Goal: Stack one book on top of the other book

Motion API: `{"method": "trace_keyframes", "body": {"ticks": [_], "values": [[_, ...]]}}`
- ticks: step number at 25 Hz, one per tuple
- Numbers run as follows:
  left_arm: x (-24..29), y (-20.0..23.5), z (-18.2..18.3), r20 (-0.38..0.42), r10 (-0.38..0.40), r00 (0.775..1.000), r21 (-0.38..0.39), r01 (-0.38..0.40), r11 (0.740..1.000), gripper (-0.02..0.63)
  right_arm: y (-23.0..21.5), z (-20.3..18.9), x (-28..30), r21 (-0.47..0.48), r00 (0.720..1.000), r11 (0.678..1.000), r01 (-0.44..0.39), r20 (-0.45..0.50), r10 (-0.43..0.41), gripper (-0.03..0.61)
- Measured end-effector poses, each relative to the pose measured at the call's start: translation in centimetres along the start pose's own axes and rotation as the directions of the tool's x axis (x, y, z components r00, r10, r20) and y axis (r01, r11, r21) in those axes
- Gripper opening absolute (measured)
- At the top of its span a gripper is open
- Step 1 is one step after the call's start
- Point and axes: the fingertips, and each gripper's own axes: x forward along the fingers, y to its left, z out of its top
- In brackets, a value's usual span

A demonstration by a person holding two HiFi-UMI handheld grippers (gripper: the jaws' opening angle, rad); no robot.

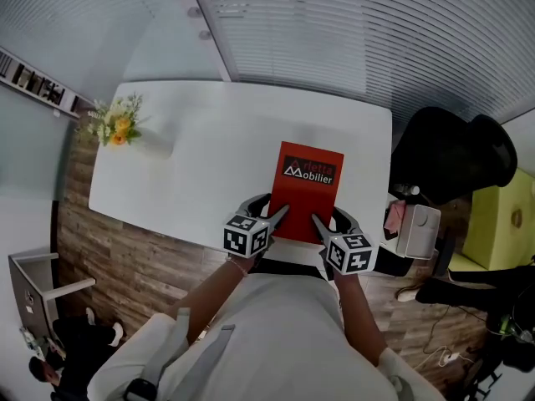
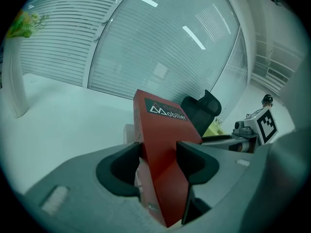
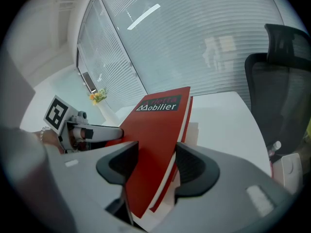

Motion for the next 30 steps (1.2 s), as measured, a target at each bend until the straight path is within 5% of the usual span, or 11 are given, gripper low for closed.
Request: {"method": "trace_keyframes", "body": {"ticks": [30], "values": [[3.9,2.4,-5.5,-0.130,-0.007,0.991,-0.044,0.001,0.999,0.247,-2.7,-5.5,3.2,0.079,0.993,0.997,0.018,-0.120,-0.009,0.225]]}}
